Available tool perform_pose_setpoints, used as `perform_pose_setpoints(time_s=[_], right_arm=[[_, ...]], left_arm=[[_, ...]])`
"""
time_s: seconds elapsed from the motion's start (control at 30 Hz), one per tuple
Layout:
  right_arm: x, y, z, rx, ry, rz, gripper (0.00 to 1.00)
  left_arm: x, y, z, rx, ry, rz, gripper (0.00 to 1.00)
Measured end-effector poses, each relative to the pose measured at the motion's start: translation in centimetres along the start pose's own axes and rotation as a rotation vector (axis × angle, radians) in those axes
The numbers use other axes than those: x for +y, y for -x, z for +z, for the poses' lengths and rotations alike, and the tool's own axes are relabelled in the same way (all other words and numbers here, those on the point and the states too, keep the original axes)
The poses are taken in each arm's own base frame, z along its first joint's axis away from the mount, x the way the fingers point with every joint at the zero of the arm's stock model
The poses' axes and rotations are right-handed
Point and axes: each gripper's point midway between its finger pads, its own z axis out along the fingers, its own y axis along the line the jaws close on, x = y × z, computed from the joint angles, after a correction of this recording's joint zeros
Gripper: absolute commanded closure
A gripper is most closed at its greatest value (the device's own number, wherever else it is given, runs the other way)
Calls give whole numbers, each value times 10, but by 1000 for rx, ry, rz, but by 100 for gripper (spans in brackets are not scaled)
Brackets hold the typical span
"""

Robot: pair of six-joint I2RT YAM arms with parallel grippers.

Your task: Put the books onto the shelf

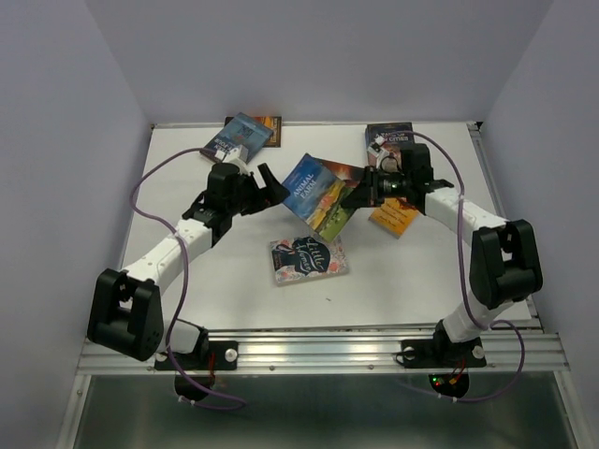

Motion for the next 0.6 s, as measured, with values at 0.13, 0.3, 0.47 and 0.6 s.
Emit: perform_pose_setpoints(time_s=[0.13, 0.3, 0.47, 0.6], right_arm=[[-2, 25, -3, -84, -30, -1, 99], [-31, 75, -37, -284, -109, 48, 99], [-82, 128, -87, -499, -249, 75, 99], [-121, 148, -118, -594, -340, 108, 99]], left_arm=[[-10, 16, -1, -39, -13, 9, 1], [-15, 27, -4, -69, -17, 20, 1], [-24, 40, -6, -101, -28, 33, 1], [-30, 48, -8, -118, -41, 38, 1]])
